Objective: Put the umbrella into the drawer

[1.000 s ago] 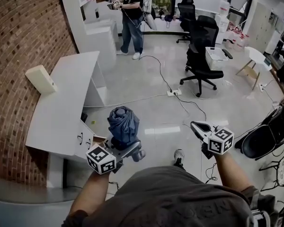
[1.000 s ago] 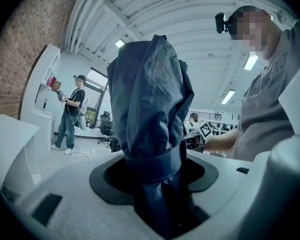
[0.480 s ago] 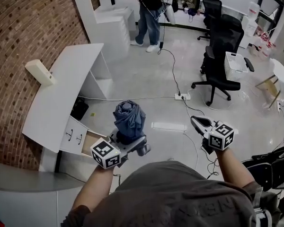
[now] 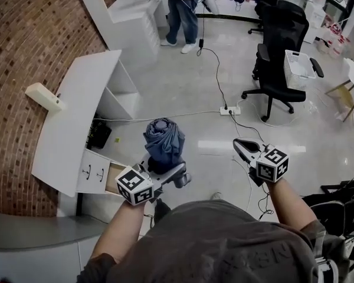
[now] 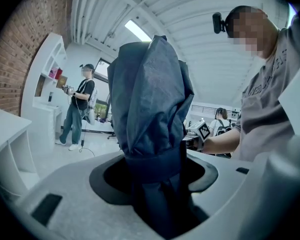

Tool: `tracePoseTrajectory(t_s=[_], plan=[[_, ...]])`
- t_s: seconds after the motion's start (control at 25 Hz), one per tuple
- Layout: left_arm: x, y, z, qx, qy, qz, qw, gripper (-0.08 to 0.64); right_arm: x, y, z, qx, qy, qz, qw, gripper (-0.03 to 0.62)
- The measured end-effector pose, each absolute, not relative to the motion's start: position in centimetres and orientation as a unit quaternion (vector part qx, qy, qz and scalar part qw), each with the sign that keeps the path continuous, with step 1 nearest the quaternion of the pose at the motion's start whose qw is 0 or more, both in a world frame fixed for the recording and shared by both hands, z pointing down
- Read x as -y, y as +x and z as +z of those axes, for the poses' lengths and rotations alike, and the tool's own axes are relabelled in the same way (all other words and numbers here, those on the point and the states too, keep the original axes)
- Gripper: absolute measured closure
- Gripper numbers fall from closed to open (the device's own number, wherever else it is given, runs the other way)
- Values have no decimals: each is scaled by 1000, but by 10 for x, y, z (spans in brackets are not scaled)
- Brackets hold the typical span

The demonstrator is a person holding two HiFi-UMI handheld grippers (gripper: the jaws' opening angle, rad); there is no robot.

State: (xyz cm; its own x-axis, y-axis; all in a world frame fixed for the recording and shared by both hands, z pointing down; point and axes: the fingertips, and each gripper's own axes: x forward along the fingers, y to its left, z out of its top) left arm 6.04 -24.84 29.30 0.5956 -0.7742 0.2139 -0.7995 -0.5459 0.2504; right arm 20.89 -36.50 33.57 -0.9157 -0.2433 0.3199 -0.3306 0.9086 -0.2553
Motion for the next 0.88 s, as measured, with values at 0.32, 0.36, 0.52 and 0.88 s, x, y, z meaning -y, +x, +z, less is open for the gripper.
tracePoseTrajectory(t_s=[0.32, 0.36, 0.52, 0.88], plan=[[262, -19, 302, 389, 906, 21, 164, 308, 356, 165, 329, 950, 231, 146, 155, 598], [259, -34, 305, 382, 909, 22, 166, 308, 349, 157, 330, 946, 243, 148, 157, 600], [241, -94, 318, 358, 919, 41, 162, 308, 319, 123, 332, 935, 272, 157, 167, 598], [226, -134, 369, 434, 884, 47, 166, 308, 345, 98, 333, 948, 219, 136, 185, 598]])
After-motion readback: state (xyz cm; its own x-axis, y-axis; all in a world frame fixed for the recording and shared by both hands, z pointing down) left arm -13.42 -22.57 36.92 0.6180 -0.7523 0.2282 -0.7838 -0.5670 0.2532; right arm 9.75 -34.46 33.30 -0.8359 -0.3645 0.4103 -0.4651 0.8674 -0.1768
